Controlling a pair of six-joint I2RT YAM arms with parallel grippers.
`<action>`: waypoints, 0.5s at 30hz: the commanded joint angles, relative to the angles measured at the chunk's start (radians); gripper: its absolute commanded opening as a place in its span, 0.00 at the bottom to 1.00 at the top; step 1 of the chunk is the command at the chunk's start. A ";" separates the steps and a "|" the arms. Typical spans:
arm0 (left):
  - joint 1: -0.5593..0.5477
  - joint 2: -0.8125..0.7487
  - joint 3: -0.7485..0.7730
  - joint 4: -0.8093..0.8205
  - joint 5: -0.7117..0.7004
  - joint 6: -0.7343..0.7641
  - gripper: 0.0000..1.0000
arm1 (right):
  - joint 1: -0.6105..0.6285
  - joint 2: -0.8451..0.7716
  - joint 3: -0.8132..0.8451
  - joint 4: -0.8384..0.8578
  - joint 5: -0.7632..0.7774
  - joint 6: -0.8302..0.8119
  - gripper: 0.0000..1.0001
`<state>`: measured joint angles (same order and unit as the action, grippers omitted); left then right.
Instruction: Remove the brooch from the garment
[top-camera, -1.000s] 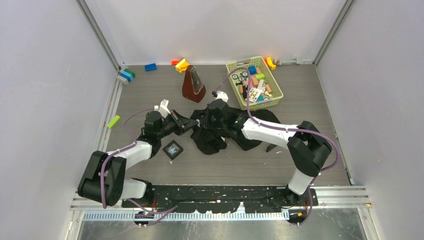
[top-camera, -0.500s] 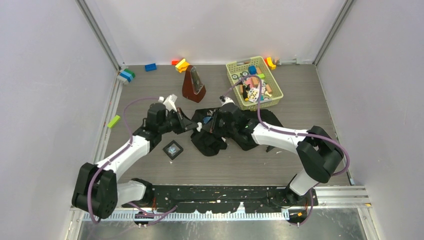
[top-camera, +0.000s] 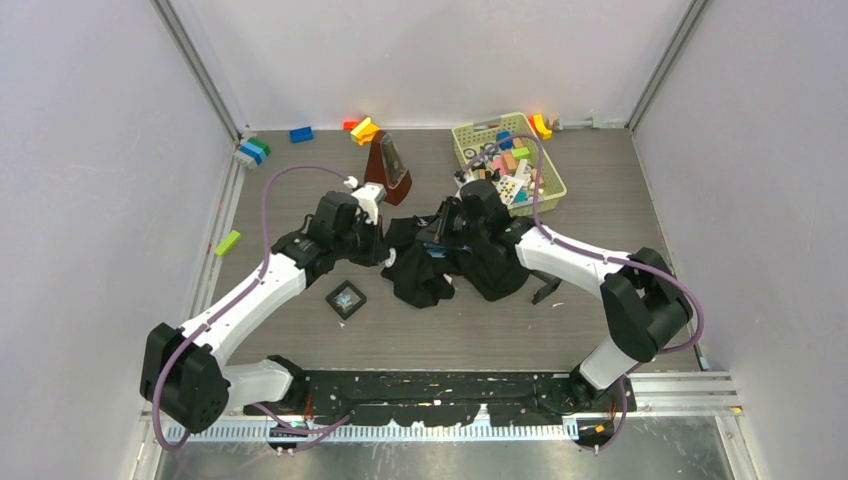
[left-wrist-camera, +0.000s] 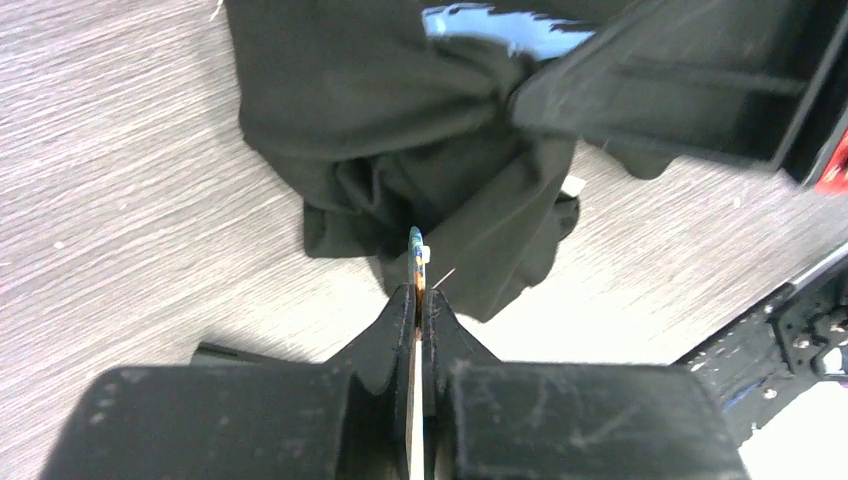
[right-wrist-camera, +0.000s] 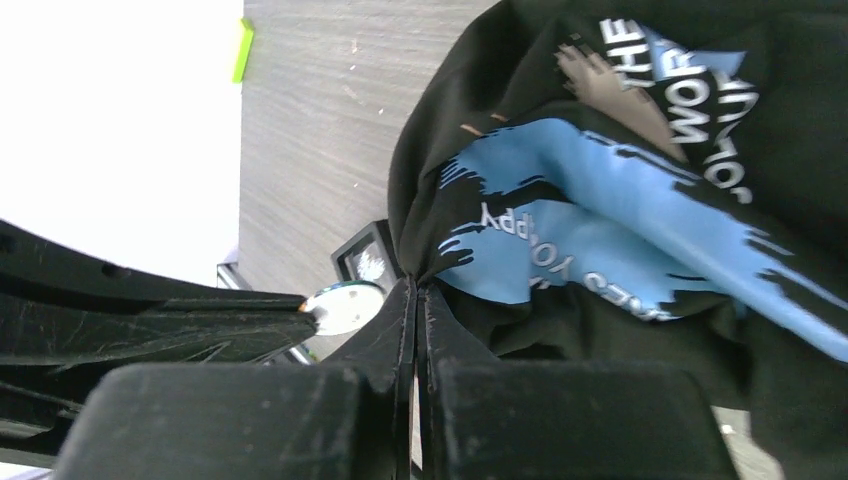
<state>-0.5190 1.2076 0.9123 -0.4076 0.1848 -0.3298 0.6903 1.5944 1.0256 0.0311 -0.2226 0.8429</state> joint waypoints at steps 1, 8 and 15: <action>0.001 -0.013 0.025 -0.049 -0.046 0.085 0.00 | -0.038 -0.036 0.040 -0.064 -0.024 -0.039 0.01; 0.122 -0.057 -0.002 0.032 0.148 -0.047 0.00 | -0.046 -0.064 0.003 -0.086 -0.038 -0.083 0.55; 0.299 -0.047 -0.100 0.340 0.600 -0.370 0.00 | -0.053 -0.223 -0.134 0.066 -0.118 -0.125 0.65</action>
<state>-0.2687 1.1645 0.8555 -0.2932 0.4896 -0.4770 0.6403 1.4933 0.9447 -0.0463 -0.2680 0.7574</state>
